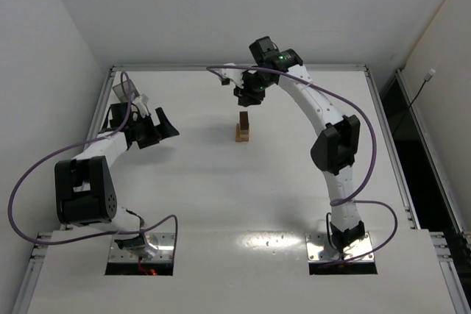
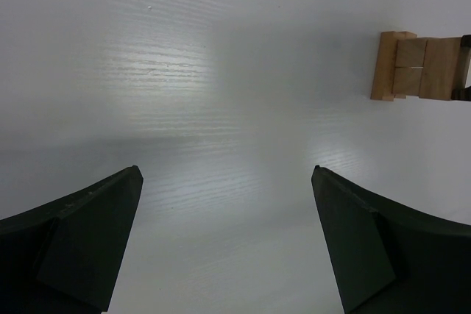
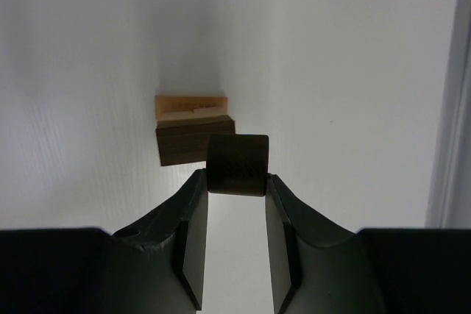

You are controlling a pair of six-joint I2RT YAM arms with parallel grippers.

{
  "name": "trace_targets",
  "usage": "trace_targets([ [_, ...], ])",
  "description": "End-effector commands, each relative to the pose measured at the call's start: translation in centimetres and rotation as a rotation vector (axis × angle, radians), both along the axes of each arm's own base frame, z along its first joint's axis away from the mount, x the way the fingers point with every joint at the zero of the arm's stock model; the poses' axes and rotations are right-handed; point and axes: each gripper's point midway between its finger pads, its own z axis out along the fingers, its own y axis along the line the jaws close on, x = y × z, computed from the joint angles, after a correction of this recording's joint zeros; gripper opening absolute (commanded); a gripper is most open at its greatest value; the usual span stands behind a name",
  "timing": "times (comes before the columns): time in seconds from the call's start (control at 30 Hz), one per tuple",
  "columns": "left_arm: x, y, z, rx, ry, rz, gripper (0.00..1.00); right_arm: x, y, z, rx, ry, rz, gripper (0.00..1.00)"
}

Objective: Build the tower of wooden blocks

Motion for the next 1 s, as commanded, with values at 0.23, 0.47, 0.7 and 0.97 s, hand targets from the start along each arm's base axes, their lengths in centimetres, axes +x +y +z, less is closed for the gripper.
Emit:
trace_targets([
  [0.23,1.2,-0.3,1.1,-0.002,-0.062,-0.029,1.0,0.7,1.0,-0.5,-0.085,-0.088,0.115,0.0],
  [0.47,1.3,-0.5,1.0,-0.015,-0.059,-0.029,1.0,0.1,0.2,-1.9,-0.129,-0.042,0.109,0.0],
  [0.7,1.3,-0.5,1.0,-0.015,-0.059,-0.029,1.0,-0.4,0.1,-2.5,-0.134,-0.011,0.115,0.0],
  [0.97,1.3,-0.5,1.0,-0.015,-0.059,-0.029,1.0,-0.8,0.4,-3.0,-0.145,0.001,0.133,0.0],
])
